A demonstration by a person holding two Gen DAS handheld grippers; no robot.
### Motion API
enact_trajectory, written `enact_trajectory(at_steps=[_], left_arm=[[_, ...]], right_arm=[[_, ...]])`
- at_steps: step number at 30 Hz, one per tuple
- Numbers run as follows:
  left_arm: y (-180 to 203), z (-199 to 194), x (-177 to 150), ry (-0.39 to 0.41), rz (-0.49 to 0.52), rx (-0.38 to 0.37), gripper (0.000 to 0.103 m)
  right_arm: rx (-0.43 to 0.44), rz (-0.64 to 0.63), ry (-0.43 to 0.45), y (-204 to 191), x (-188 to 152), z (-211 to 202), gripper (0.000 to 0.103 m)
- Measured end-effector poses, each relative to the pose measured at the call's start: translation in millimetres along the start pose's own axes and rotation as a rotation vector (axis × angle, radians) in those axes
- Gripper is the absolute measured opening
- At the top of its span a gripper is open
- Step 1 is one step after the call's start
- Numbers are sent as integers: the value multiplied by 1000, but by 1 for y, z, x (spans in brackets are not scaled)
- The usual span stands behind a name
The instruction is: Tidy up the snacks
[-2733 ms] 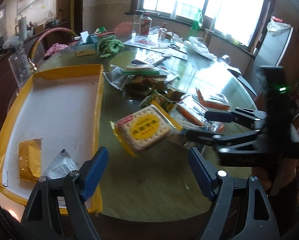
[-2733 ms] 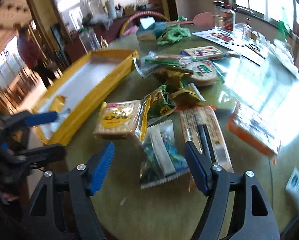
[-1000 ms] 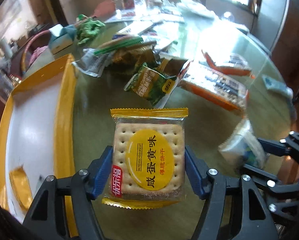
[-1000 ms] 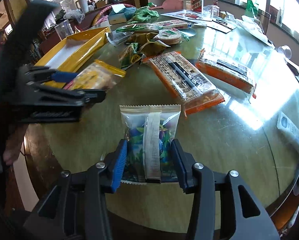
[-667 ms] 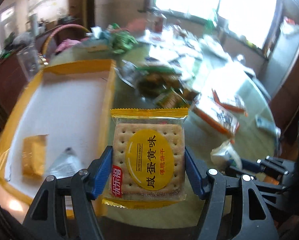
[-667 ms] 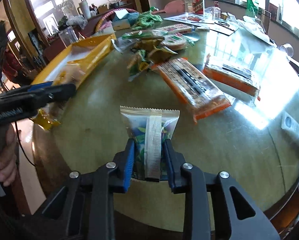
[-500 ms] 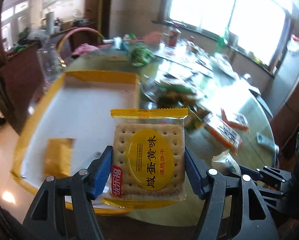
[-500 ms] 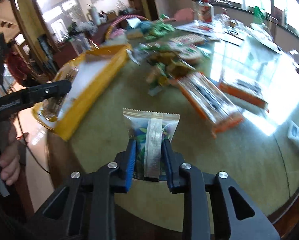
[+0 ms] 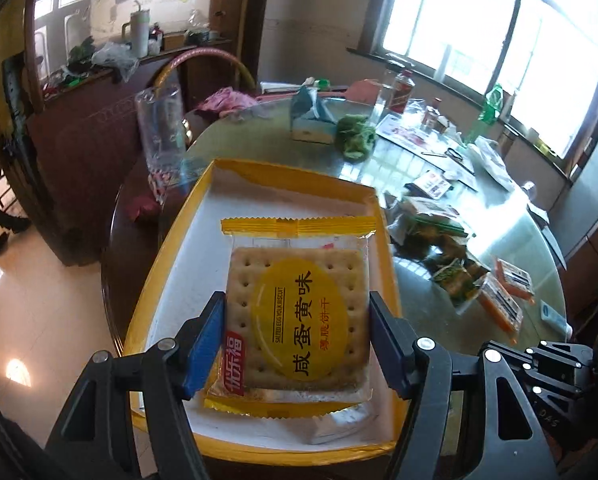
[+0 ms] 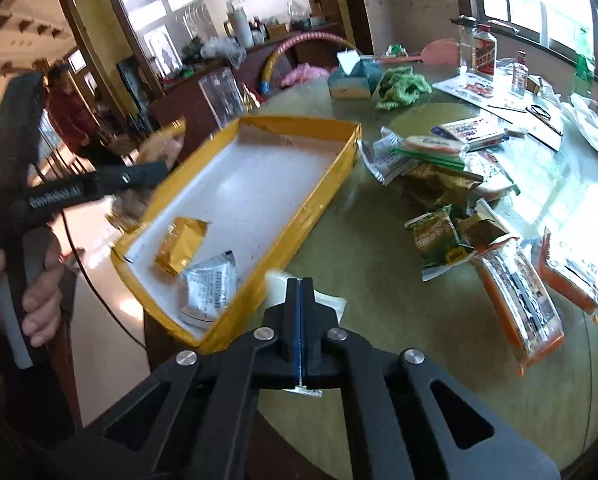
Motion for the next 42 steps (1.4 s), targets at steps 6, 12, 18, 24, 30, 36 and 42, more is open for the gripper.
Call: enact_trajectory(at_steps=[6,12,18,24,30,36,42], left_arm=[[-1,4,-16,-21,-33,-51,68],[9,-3,-21,-13,-33,-80,68],[14,-8,-22,-8,-23,-84,68],[14,-8,-23,-10,-22,-79,68],[15,-6,-26,-18,-19,-75,68],[17,-1,-29,-30,-21,-75,68],[11,2,-28,-33,-29,-58,68]], right_arm=[[14,32,-60,10,-17,15,1],[47,124,-95,11,-34,19,74],[33,192,-157,6,-40,43,74],[-50,167,-169,0,-38,62,74],[-153,17,-174,5,-45,53,55],[-137,32,-146,31,-52,33,42],[-74,65,-82,33,-47,18,37]])
Point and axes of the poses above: each gripper's, at about its wrist camera, not at the fingertips, and z roughly the way its jaws point, y to its right, x to its top, the point moved 2 cm from there along z, roughly the way its jaws point, and after that the axes turned 11 degrees about y, right-handed, at the moved point
